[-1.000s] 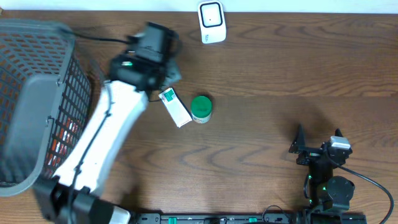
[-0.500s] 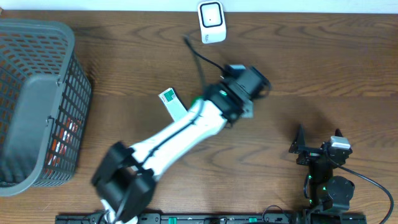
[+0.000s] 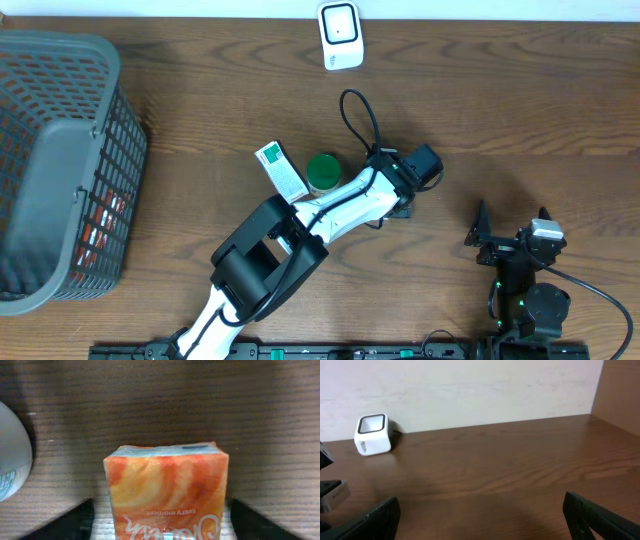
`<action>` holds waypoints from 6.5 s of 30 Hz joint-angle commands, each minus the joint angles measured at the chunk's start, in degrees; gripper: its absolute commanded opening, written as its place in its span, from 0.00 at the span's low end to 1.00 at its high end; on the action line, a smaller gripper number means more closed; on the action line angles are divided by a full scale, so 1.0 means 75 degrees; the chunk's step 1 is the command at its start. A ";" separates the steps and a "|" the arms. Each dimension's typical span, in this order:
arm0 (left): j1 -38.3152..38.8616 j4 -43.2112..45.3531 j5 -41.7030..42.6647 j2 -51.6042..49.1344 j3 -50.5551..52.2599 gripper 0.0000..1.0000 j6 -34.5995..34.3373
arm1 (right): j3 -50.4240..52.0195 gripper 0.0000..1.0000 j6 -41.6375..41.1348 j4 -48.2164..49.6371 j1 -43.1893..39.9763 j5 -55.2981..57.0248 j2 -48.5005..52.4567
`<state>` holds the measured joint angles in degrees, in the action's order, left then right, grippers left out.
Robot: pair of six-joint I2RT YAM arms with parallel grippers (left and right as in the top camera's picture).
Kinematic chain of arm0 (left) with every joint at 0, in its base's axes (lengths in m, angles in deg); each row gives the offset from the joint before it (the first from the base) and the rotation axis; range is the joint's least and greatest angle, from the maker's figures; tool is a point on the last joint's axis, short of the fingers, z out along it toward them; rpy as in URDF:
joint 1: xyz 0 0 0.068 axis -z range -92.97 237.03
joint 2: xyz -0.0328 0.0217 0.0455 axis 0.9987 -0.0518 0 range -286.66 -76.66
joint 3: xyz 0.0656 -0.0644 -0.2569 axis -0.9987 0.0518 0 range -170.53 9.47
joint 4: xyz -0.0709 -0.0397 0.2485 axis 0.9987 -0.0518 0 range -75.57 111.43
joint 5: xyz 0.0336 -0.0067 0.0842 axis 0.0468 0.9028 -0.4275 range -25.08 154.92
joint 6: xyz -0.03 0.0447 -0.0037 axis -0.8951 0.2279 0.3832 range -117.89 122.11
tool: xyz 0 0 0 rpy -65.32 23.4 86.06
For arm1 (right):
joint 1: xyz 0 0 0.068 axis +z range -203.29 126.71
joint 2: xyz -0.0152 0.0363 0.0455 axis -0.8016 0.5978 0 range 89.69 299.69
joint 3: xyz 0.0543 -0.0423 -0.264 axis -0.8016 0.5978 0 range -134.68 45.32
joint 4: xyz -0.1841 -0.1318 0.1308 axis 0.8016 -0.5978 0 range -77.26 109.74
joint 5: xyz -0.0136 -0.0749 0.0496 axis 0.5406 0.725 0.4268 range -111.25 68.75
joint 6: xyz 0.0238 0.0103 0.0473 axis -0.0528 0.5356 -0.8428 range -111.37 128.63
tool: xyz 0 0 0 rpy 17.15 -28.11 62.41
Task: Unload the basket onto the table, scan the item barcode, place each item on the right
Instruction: 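Carry the tissue pack past the scanner and place it right of the jar, then reach the left gripper into the basket and grasp the red snack bar, then lift the red snack bar and swing it past the scanner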
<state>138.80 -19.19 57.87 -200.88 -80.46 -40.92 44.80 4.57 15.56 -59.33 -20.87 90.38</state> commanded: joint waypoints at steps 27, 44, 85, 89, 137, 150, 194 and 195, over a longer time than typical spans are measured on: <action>-0.8510 -0.2597 -0.0239 0.6802 -0.2060 0.96 0.1419 | 0.0029 0.99 0.0067 -0.0012 -0.0041 -0.0035 -0.0041; -1.1130 -0.5409 -0.0994 0.4514 -0.1623 0.96 -0.4331 | 0.0029 0.99 0.0067 -0.0012 -0.0041 -0.0035 -0.0041; -1.1182 -0.4173 -0.0970 -0.0099 -0.0557 0.96 -0.7737 | 0.0029 0.99 0.0067 -0.0012 -0.0041 -0.0035 -0.0041; -1.1179 -0.3608 -0.0708 -0.0099 -0.0012 0.96 -0.7734 | 0.0029 0.99 0.0067 -0.0012 -0.0041 -0.0035 -0.0041; -1.2464 0.1087 0.6408 0.3523 -0.1856 0.12 -0.5240 | 0.0029 0.99 0.0067 -0.0012 -0.0041 -0.0035 -0.0041; -0.9894 0.2591 0.7038 0.6443 -0.1853 0.15 -0.3200 | 0.0029 0.99 0.0067 -0.0012 -0.0041 -0.0035 -0.0041; -0.0239 -0.0294 0.2786 -0.0076 -0.1775 0.15 0.0901 | 0.0029 0.99 0.0067 -0.0012 -0.0041 -0.0035 -0.0041; -0.0227 -0.0321 0.2419 -0.0087 -0.1760 0.15 0.0484 | 0.0029 0.99 0.0067 -0.0012 -0.0041 -0.0035 -0.0041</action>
<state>137.05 -21.53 82.22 -200.60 -93.99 -27.87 44.80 4.57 15.56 -59.33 -20.87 90.38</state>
